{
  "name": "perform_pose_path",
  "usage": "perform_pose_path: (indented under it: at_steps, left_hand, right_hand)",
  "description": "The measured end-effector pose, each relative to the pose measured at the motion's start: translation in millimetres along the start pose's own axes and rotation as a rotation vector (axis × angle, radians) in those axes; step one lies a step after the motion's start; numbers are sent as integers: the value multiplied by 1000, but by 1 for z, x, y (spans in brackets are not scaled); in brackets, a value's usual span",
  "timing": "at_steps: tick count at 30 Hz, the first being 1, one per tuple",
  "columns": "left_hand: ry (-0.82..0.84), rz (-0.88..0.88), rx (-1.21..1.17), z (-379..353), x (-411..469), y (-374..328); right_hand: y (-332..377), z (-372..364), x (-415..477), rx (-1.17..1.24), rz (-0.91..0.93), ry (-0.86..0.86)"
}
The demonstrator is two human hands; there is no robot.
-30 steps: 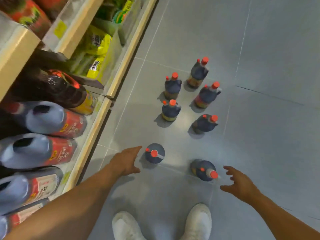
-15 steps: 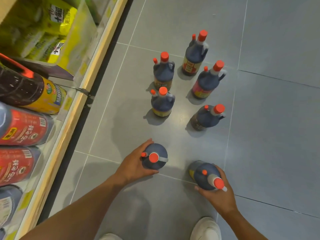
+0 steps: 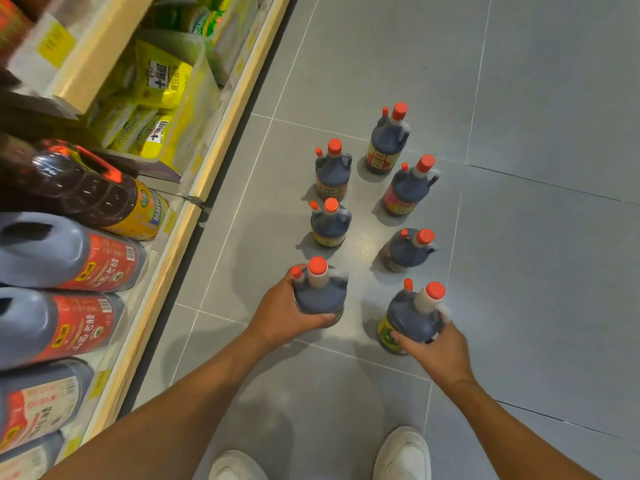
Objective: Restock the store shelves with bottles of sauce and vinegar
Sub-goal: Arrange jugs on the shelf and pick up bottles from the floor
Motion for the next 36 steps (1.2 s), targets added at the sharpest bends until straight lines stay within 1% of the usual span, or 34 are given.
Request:
perform_pose_path:
  at_steps: [7, 11, 15, 21, 25, 29, 32, 36]
  left_hand:
    - [-26, -36, -1, 74, -49, -110]
    - [-67, -78, -23, 130, -80, -182]
    - [-186, -158, -107, 197, -118, -258]
    - [-321, -246, -136, 299, -183, -353]
    - [-411, -239, -150, 352, -213, -389]
    - [-509, -264, -148, 397, -248, -415]
    - [-585, -254, -172, 419, -283, -424]
    - [-752, -211, -170, 442, -346, -423]
  right_hand:
    - [134, 63, -33, -4, 98, 8]
    - [235, 107, -63, 28, 167, 21]
    - [343, 150, -95, 61, 265, 14]
    - [500, 193, -136, 42, 427, 53]
    - [582, 191, -140, 26, 526, 138]
    - [661, 170, -144, -22, 656, 255]
    - [714, 148, -155, -47, 727, 365]
    - [767, 112, -181, -96, 797, 503]
Point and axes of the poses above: each hand's wrist, its own x-axis towards the middle knuckle, its own z-axis out of the back of the hand, y = z × x, the point moved 10 cm from there along x, towards the middle knuckle, and after that the axes turned 5 degrees about y, right-handed, at the moved point
